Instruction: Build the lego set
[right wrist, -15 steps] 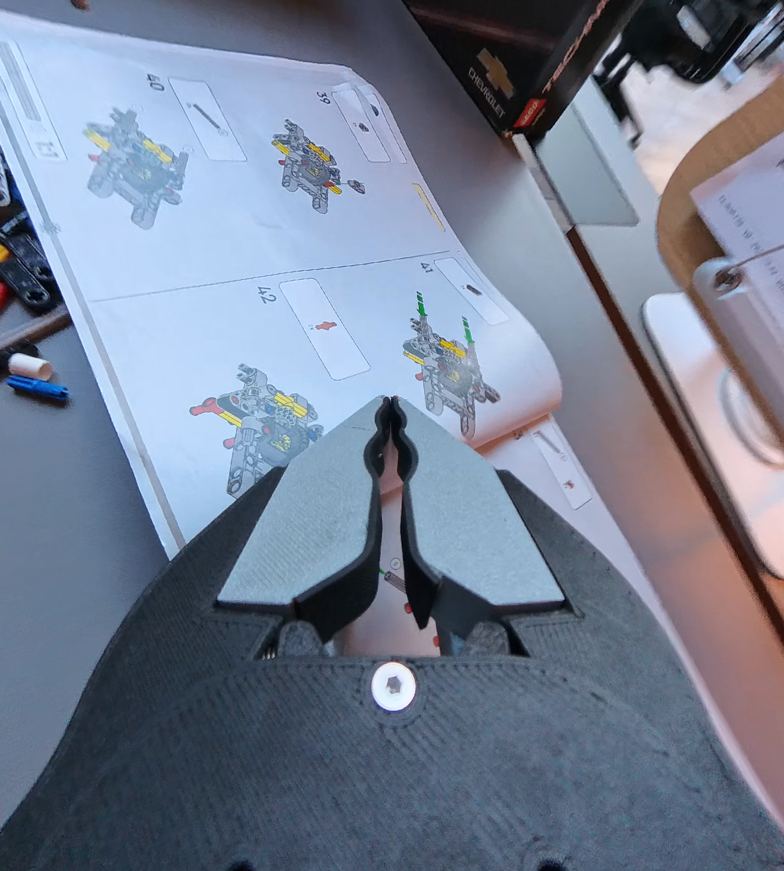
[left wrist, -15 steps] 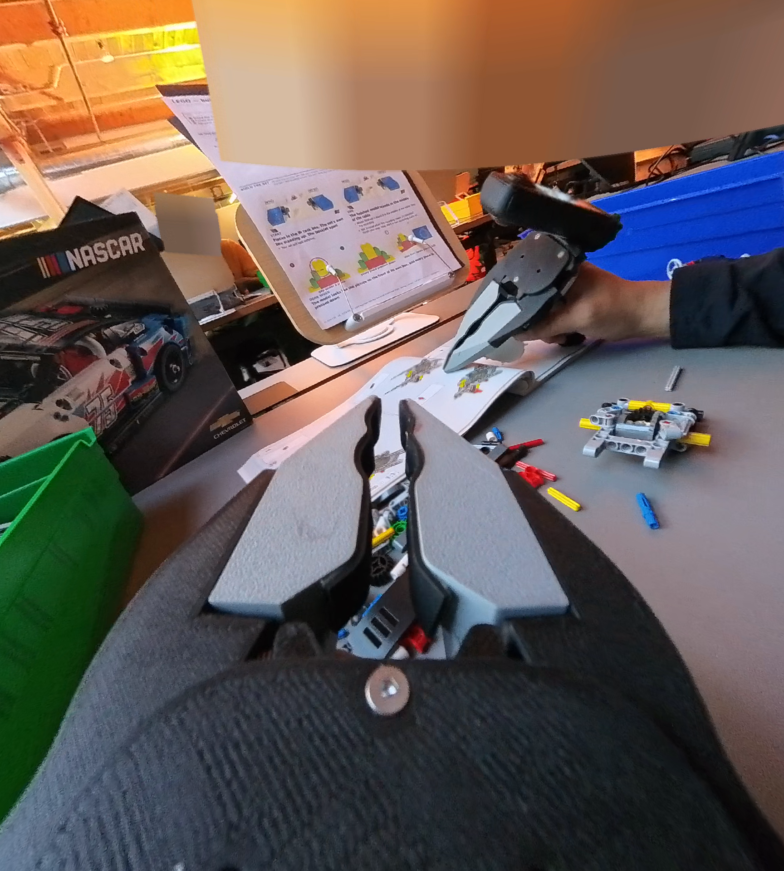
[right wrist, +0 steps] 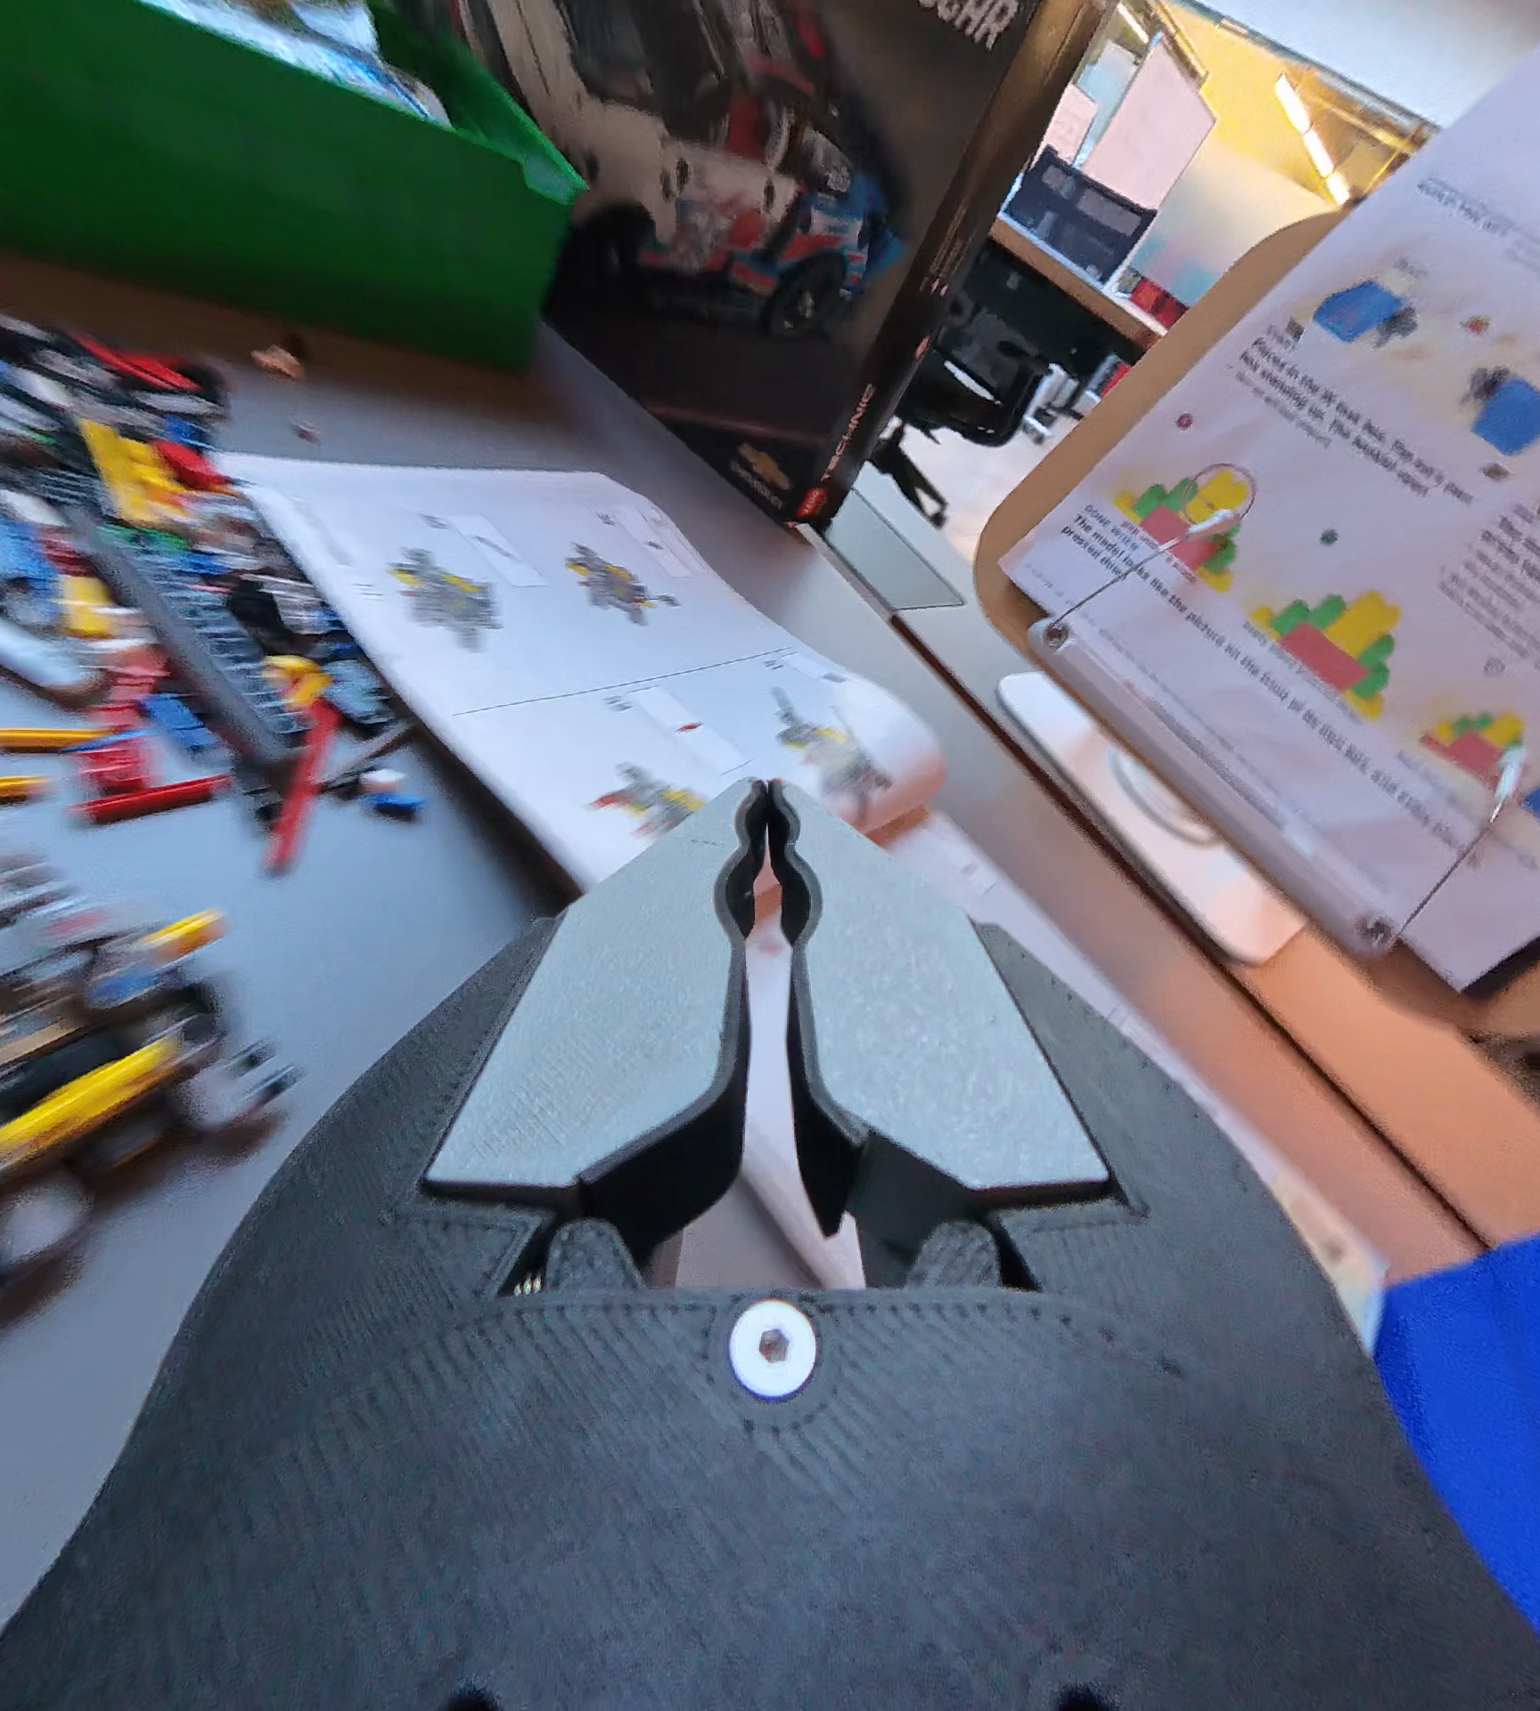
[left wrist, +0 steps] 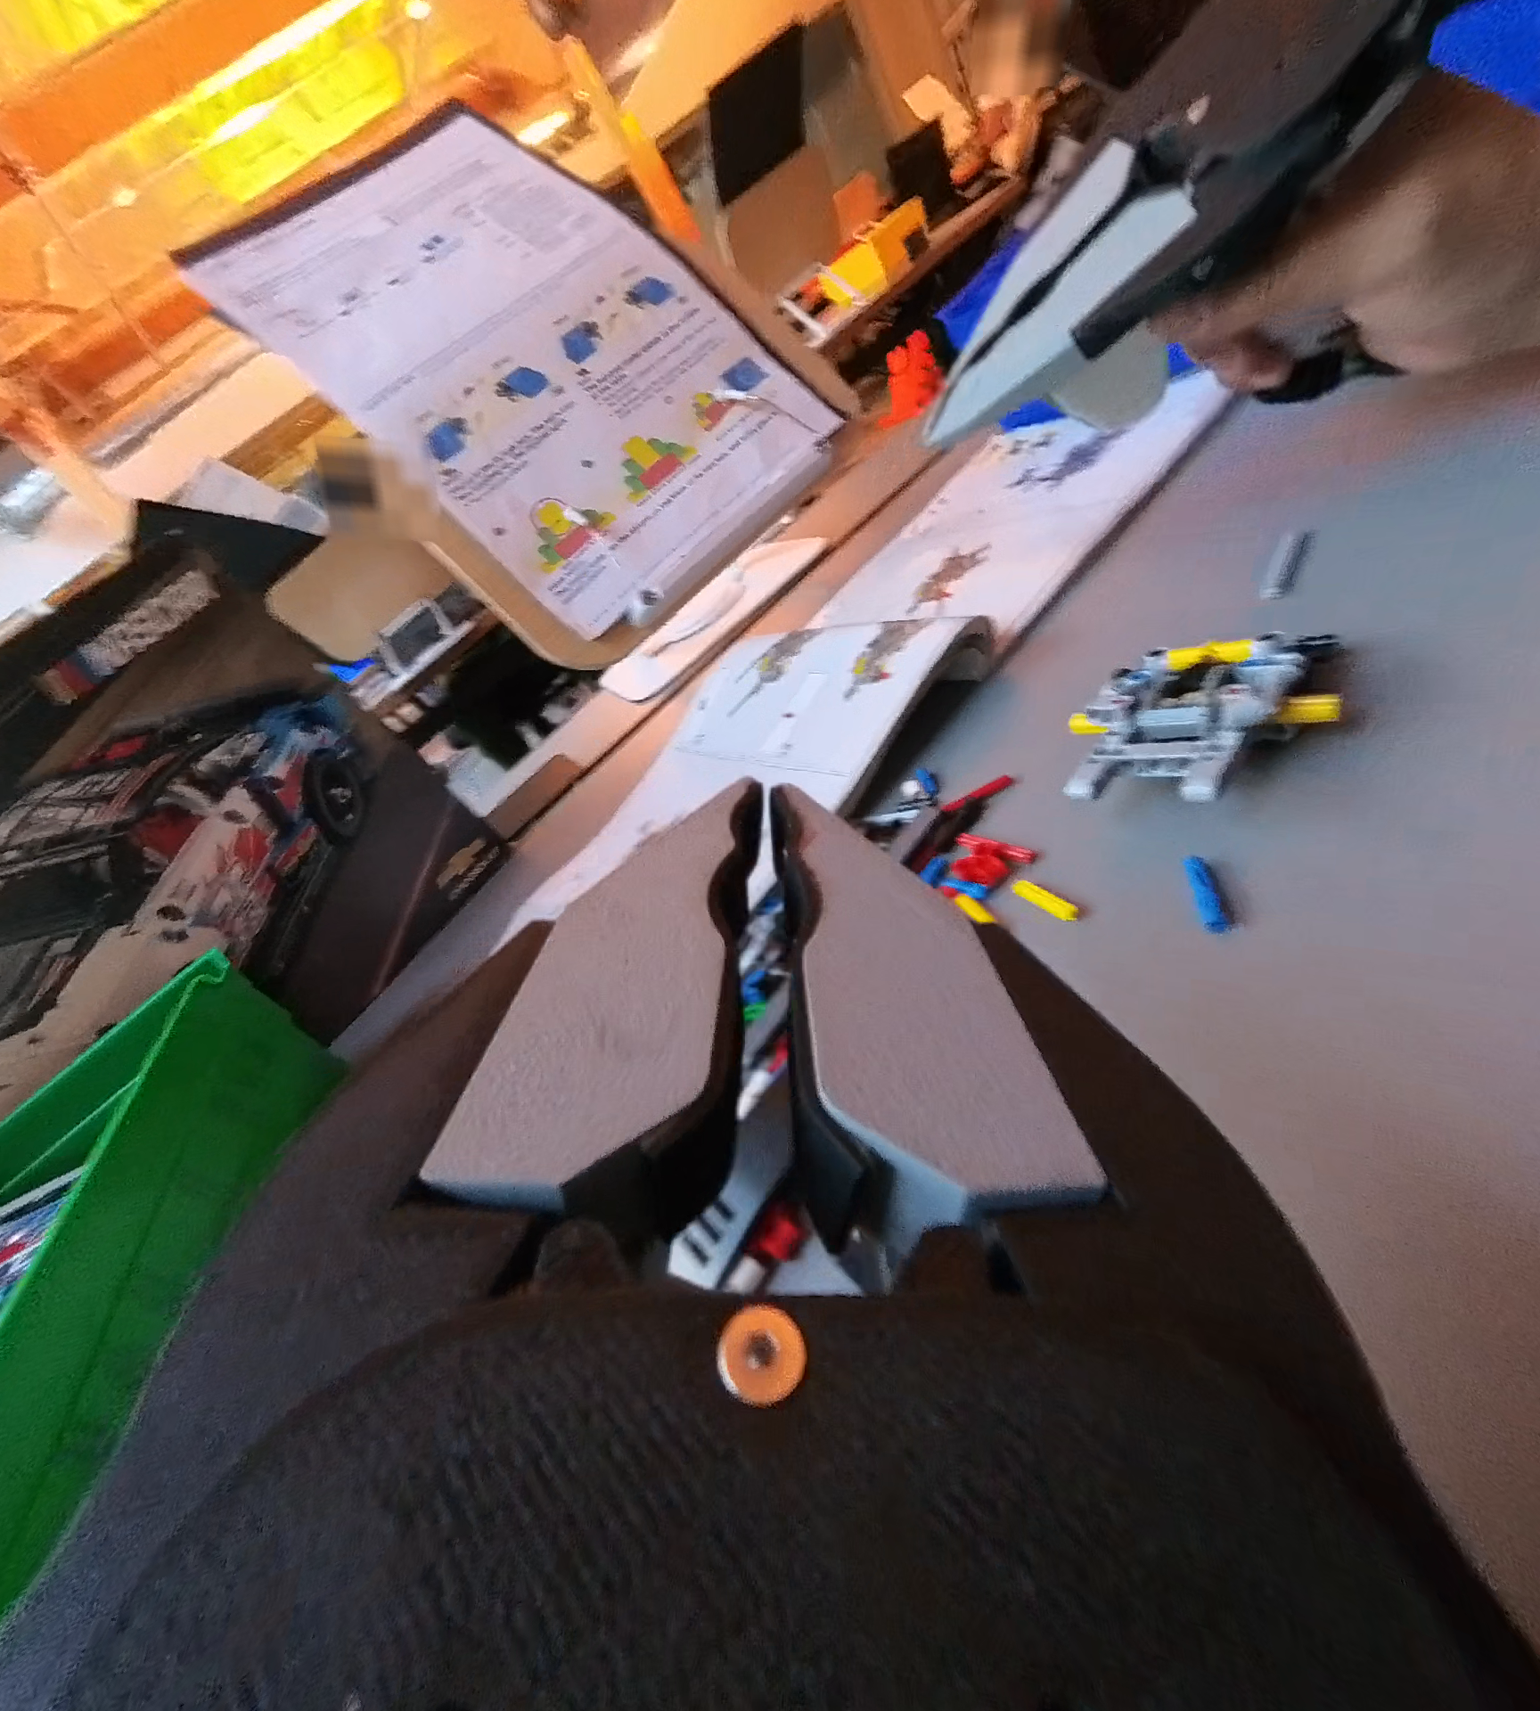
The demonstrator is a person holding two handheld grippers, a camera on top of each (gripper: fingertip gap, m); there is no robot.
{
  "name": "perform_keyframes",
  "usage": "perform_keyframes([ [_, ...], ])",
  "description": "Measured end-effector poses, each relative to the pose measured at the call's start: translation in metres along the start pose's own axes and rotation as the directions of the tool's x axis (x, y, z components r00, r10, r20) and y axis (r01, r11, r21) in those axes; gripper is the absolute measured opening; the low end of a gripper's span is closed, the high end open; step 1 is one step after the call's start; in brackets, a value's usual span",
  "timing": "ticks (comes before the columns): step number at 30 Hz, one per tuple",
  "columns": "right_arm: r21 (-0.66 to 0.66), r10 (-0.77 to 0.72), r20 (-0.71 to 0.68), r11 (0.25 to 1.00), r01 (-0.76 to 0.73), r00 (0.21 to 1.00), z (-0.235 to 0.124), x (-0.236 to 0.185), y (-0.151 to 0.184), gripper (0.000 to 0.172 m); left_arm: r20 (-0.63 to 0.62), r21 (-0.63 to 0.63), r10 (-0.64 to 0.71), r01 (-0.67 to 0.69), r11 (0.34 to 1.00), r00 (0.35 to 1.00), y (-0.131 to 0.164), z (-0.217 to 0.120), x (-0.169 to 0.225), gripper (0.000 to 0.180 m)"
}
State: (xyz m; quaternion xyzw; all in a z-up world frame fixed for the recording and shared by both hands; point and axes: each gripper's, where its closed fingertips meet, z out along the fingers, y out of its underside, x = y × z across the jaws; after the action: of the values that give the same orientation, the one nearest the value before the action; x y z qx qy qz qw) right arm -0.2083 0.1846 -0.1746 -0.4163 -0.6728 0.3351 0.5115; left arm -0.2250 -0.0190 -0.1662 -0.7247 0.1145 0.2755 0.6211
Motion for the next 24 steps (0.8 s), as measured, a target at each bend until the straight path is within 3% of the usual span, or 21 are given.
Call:
perform_keyframes([
  [5,-0.019,0.076,0.062,0.997,-0.075,0.995,-0.039,-0.029,0.018,0.000,-0.235,-0.083,0.027,-0.047,0.995,0.972,-0.016,0.012,0.061,0.002],
  [10,-0.064,0.062,0.097,0.996,-0.056,0.993,-0.049,-0.052,0.028,0.000,-0.420,-0.282,-0.030,-0.099,0.954,0.907,0.008,0.030,0.116,0.012],
  [14,-0.092,0.022,0.096,0.996,-0.013,0.995,-0.053,-0.061,0.031,0.003,-0.435,-0.404,-0.068,-0.128,0.906,0.898,0.030,0.043,0.129,0.019],
  [17,-0.101,0.034,0.100,0.995,-0.023,0.994,-0.057,-0.064,0.033,0.008,-0.443,-0.397,-0.084,-0.111,0.911,0.893,0.030,0.049,0.131,0.009],
  [24,-0.129,0.193,0.146,0.976,-0.175,0.970,-0.063,-0.066,0.044,0.027,-0.433,-0.423,-0.133,-0.071,0.904,0.891,0.031,0.049,0.131,0.008],
])
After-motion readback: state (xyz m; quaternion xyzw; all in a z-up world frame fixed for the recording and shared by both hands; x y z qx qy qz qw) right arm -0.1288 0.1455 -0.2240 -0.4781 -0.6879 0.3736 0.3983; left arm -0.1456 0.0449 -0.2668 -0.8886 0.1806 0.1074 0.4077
